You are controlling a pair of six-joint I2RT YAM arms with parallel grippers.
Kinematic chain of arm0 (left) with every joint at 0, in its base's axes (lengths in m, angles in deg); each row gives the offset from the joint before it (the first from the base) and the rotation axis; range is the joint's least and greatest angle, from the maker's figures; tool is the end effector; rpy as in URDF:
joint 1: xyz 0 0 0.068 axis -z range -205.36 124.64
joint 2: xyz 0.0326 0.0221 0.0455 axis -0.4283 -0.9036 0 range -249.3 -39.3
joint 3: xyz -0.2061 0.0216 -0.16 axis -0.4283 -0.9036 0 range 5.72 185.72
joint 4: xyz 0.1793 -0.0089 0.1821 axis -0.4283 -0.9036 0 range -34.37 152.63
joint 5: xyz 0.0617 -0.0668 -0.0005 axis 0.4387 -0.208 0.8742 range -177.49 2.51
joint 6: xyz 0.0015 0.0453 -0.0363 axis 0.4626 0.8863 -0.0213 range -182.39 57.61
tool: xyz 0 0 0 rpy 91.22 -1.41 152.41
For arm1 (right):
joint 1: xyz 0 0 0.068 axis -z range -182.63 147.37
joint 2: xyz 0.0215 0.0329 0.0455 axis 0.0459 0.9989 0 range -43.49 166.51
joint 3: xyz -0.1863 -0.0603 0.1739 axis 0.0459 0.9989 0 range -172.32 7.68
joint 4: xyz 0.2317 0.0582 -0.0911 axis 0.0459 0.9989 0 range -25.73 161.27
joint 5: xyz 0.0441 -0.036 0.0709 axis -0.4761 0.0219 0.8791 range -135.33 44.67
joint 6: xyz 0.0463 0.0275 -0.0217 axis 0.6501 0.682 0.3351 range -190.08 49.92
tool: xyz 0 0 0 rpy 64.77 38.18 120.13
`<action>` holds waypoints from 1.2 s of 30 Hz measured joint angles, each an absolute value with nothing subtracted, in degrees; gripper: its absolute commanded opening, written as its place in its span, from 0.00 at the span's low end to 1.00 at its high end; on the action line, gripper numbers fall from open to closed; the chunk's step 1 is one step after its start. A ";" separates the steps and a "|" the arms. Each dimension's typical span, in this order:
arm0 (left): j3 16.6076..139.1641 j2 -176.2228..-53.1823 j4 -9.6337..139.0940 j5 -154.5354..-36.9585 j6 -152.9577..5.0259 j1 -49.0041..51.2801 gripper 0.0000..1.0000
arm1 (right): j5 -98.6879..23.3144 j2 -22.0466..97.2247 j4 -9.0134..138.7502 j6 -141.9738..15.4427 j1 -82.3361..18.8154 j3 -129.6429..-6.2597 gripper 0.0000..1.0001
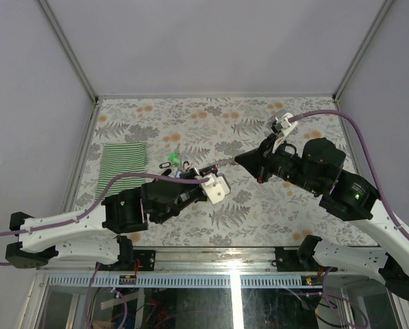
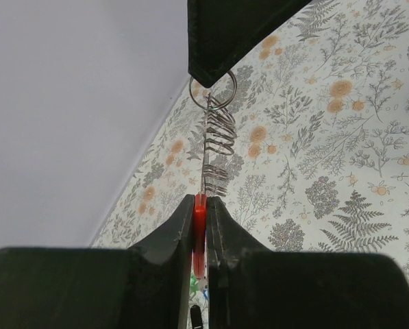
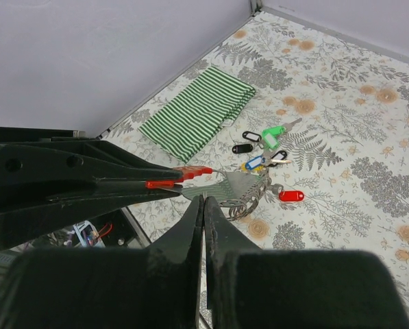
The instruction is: Put the keys on the keyring
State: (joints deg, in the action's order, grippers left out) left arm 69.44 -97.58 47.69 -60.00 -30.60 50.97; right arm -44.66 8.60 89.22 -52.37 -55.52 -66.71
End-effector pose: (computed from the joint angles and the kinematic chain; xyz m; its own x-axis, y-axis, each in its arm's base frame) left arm 0.0727 -0.2177 0.3925 0.3643 0.4797 -0.7982 0.6618 0.4697 0.5843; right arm 0.1073 0.1425 0.4537 -0.2712 0.1457 -0.9514 -0.7578 0.5772 0.3044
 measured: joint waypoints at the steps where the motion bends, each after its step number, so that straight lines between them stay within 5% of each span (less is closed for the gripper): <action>1: 69.46 -97.62 47.67 -59.74 -30.64 51.06 0.00 | -44.49 8.60 89.24 -52.54 -55.52 -66.71 0.00; 36: 70.10 -99.20 44.43 -56.98 -28.98 51.13 0.00 | -44.20 10.29 94.84 -53.13 -55.52 -67.08 0.00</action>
